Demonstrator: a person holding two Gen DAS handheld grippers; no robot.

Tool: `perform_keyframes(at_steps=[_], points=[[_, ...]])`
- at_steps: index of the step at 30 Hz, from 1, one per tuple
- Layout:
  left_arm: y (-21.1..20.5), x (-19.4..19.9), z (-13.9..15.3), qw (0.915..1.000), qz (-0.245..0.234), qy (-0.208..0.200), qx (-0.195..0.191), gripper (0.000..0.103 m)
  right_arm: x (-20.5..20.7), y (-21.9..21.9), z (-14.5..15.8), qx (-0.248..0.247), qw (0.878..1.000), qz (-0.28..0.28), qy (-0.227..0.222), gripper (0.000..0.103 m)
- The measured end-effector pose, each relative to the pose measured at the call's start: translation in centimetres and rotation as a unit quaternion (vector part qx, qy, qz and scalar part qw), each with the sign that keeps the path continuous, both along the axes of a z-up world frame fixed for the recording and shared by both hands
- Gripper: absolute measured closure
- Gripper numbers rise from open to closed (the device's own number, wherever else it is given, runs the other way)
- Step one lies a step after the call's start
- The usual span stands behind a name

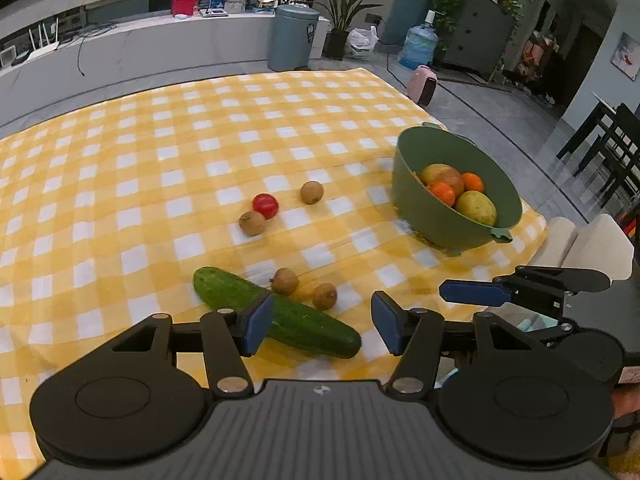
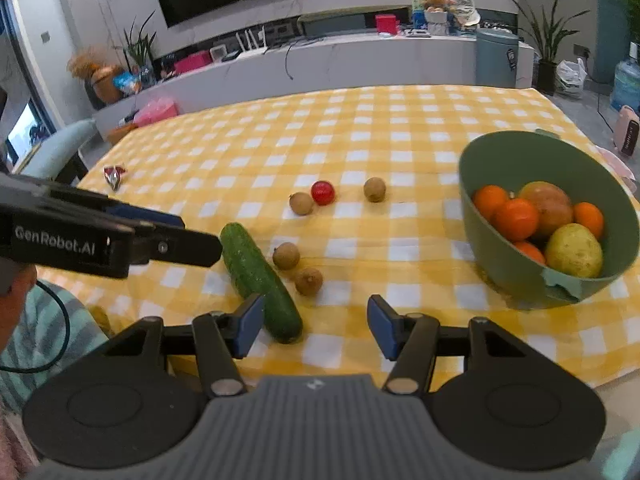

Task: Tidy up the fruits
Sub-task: 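Grasp a brown kiwi with the left tool while the right tool grasps another kiwi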

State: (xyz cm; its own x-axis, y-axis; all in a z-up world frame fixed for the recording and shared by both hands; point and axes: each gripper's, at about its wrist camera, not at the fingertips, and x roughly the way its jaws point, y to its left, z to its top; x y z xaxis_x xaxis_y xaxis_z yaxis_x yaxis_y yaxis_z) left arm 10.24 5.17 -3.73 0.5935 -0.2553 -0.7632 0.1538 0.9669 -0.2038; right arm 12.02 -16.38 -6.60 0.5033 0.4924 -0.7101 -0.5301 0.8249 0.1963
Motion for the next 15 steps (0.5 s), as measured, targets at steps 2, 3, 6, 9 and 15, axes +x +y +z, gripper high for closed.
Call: perform_keyframes(at_steps=[2, 3, 6, 9, 15], points=[[0.6, 0.1, -0.2, 1.0, 0.004, 0.004, -0.001, 0.037, 0.3, 0.8, -0.3, -0.009, 1.0, 0.008, -0.004, 0.049], [0.9, 0.2, -0.3, 1.0, 0.005, 0.007, -0.001, 0.037, 0.4, 1.1, -0.4, -0.013, 1.0, 0.013, -0.005, 0.052], [1.9, 0.5, -0.8, 0.9998, 0.011, 0.014, -0.005, 0.037, 1.0, 2.4, -0.9, -0.021, 0.999, 0.028, -0.005, 0.056], [2.8, 0.7, -1.3, 0.9995, 0.02, 0.022, -0.013, 0.037, 1.7, 4.0, -1.6, -0.033, 0.998, 0.048, -0.009, 0.058], [3.4, 1.7, -3.2, 0.9982, 0.034, 0.048, -0.016, 0.038, 2.8, 5.5, -3.0, -0.042, 0.998, 0.051, -0.004, 0.069]])
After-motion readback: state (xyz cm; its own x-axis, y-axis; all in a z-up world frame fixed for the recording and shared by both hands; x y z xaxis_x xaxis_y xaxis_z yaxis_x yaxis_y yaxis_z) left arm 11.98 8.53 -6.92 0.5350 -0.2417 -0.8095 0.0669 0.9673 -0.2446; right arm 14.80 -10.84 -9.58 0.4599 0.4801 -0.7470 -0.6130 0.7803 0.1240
